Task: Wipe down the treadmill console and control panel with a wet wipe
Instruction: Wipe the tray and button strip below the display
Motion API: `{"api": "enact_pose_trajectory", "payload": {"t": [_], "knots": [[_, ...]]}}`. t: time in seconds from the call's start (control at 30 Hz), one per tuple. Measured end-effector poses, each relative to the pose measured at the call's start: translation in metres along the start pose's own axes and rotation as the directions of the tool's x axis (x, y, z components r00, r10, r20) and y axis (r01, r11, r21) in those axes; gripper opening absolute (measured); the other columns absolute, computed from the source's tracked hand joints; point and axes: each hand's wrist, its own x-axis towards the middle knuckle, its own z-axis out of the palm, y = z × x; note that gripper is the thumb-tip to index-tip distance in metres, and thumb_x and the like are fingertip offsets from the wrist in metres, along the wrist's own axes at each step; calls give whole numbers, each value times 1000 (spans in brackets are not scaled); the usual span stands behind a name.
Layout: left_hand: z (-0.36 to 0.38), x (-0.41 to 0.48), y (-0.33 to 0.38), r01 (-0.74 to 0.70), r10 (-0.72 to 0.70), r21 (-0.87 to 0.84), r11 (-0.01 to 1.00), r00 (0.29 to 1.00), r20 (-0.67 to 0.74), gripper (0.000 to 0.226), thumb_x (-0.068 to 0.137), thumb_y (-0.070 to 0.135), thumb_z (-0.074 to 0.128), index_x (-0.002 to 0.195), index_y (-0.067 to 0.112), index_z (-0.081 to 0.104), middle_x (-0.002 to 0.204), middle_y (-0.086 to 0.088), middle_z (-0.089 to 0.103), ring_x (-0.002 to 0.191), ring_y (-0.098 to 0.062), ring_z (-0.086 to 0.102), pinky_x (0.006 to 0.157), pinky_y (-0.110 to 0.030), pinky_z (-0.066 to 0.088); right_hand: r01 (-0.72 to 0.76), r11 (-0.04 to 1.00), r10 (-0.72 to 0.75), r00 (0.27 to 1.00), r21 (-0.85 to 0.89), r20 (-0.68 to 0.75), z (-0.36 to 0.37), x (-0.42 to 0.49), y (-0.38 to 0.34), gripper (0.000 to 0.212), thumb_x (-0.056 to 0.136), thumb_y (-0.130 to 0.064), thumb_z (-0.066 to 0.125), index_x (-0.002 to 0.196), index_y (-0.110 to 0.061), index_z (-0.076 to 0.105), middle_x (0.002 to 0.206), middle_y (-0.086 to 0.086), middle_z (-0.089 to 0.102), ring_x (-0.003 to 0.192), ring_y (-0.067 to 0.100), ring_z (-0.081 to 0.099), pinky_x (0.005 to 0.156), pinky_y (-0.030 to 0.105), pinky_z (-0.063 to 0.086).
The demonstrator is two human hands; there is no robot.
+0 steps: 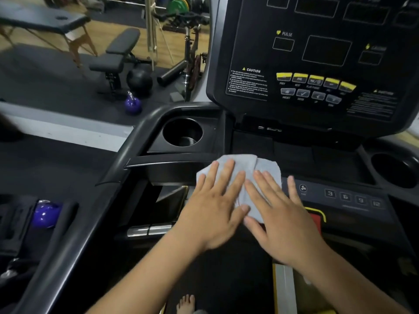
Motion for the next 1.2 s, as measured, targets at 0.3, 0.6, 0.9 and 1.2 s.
{"api": "enact_pose_trajectory", "payload": {"t": [0.3, 0.6, 0.9, 1.2], "knots": [[15, -23, 4, -30, 38, 123, 992, 998, -60, 63, 97, 44, 28, 157, 30, 19, 166, -12, 11, 150, -46, 6, 115, -62, 26, -49, 999, 50, 997, -6, 54, -7, -49, 6, 65, 93, -65, 28, 149, -33, 37, 159, 4, 31, 147, 31, 25, 108, 74, 18], [-28, 6, 22, -71, 54, 147, 987, 991, 120, 89, 92, 69, 29, 157, 23, -10, 163, -7, -22, 146, -21, -33, 121, -49, -15, -81, 996, 86, 992, 46, -94, 4, 11, 6, 57, 98, -37, 26, 144, -7, 42, 152, 14, 40, 144, 26, 31, 117, 39, 14], [3, -7, 21, -121, 124, 96, 988, 992, -23, 72, 98, 59, -10, 158, 24, 6, 166, -10, -6, 151, -28, -19, 122, -48, -3, -31, 999, 30, 999, -41, -19, 10, -25, 22, 66, 97, -48, 23, 153, -12, 24, 160, 16, 21, 149, 30, 17, 121, 43, 15], [11, 0, 28, -142, 160, 180, 973, 984, -85, 62, 103, 46, -2, 158, 23, 11, 166, -11, 3, 153, -32, -5, 122, -54, 8, -73, 996, 75, 997, -53, 27, 6, -34, 28, 67, 97, -52, 22, 154, -16, 21, 162, 13, 17, 150, 30, 13, 120, 47, 16]]}}
